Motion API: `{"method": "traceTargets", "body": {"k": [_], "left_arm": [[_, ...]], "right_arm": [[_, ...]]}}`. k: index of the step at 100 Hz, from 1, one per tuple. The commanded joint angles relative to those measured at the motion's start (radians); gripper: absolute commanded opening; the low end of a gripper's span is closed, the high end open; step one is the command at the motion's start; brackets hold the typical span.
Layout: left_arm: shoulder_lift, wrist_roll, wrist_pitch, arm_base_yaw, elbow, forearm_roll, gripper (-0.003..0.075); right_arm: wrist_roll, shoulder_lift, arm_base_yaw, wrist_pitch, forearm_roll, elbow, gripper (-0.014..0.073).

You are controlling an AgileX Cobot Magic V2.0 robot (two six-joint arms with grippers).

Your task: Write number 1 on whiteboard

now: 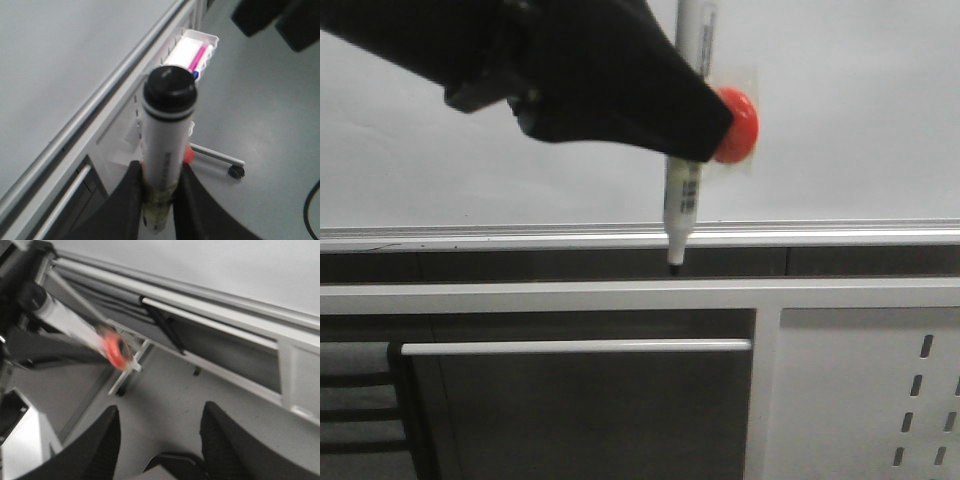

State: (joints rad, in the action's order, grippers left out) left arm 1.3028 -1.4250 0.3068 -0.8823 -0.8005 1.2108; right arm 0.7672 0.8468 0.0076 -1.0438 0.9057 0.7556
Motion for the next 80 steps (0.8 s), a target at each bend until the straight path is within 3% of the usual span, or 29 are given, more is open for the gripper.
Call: {"method": "traceTargets", "body": {"k": [1,40,80], "left_arm": [[-0.005,0.029,0.039,-0.009,-0.024,-0.017,-0.0020],[0.018,0.030,0.099,-0.009,-0.024,-0.059,-0.0020],[0.018,0.030,0.072,-0.009,-0.024,-0.059,-0.0020]], "right_arm": [[0.041,0.064,0.042,-0.037,0.072,0.082,0.0332],[0.020,0.288,0.333,-0.042,-0.049,0.343,0.0332],[0.011,0.386,0.381,-0.080,-0.109,0.395,0.0332]]}}
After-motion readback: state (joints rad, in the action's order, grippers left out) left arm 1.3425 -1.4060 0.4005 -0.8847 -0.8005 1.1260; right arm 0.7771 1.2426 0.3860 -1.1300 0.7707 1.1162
